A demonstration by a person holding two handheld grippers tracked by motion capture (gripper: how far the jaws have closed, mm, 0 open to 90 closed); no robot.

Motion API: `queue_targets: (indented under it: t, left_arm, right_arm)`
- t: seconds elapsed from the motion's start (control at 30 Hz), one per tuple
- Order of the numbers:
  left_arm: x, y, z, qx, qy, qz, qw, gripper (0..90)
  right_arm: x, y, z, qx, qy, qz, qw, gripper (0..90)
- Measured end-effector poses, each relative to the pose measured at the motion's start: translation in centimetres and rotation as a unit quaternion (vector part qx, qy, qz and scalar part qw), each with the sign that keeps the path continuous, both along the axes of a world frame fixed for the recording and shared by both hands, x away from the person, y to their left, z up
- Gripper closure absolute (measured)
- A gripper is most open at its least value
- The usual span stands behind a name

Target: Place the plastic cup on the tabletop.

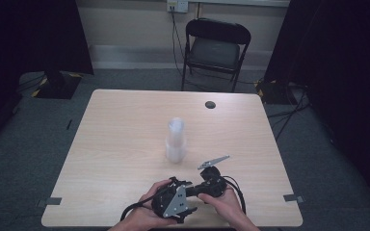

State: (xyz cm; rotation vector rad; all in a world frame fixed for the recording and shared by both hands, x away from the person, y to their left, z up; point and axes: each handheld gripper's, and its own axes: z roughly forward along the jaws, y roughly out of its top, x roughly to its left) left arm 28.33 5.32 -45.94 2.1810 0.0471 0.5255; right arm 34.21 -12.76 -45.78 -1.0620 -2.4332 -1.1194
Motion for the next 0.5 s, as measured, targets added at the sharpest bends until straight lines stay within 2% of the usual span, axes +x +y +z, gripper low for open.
queue_targets:
  t: [0.27, 0.5]
  left_arm:
    - [0.06, 0.31, 0.06, 0.001, -0.005, -0.002, 1.0000, 28.0]
    - [0.13, 0.55, -0.03, -0.004, 0.005, 0.004, 1.0000, 28.0]
  right_arm:
    - [0.04, 0.05, 0.03, -0.002, 0.002, -0.003, 1.0000, 89.1]
    - [0.01, 0.36, 0.04, -0.006, 0.000, -0.004, 1.0000, 88.8]
